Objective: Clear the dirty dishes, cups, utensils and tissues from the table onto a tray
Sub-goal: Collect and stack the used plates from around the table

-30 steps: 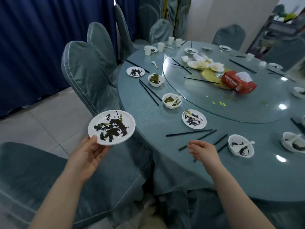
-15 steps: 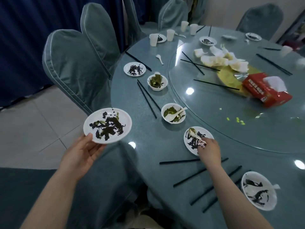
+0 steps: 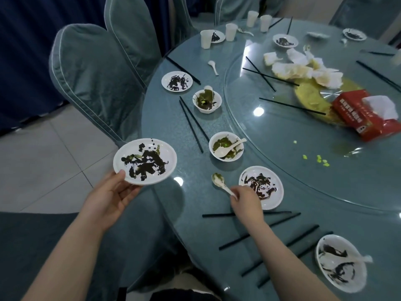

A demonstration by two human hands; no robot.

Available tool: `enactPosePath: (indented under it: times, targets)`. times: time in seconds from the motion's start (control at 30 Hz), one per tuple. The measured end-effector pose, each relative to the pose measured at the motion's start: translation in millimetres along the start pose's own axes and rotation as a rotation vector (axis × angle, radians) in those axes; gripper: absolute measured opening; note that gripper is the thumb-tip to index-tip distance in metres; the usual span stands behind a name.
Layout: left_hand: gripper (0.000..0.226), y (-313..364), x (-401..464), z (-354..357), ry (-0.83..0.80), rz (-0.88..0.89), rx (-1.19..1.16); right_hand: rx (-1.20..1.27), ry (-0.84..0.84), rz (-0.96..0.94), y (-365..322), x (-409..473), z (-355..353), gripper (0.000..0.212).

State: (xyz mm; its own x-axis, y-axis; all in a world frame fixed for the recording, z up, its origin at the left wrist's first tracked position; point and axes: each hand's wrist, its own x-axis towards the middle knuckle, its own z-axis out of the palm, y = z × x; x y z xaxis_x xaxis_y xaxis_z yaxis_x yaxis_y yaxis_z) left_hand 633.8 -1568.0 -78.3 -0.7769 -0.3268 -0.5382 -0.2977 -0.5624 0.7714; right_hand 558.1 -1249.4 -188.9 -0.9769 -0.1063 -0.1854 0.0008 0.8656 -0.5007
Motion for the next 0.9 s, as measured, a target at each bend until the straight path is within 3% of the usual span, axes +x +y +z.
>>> enactPosePath:
  times: [0.13,0.3,0.47,0.57,0.73,0.9]
  targets:
    - [0.015,-3.7,-2.0,9.5,-0.038,0.012,0.001,0.149,0.092,0.104,3.9,-0.6,-3.7,0.019]
    - [0.016,-8.6,-2.1,17.9,-0.067,0.013,-0.023,0.138,0.325,0.478,39.4,-18.4,-25.0,0.044]
    - [0.021,-19.8,-2.0,21.2,-0.073,-0.012,-0.032,0.24,0.246,0.649,59.6,-28.5,-34.3,0.079]
    - [0.021,-23.1,-4.7,20.5,-0.089,-0.003,-0.005,0.279,0.204,0.707,57.9,-21.4,-39.9,0.064]
    - [0.021,-26.9,-10.8,14.6,-0.092,0.006,-0.002,0.443,0.206,0.73,48.8,-23.0,-47.0,0.018]
    - [0.021,-28.3,-17.4,7.6,-0.097,0.031,0.009,0.731,0.256,0.659,25.9,-39.8,-39.2,0.013]
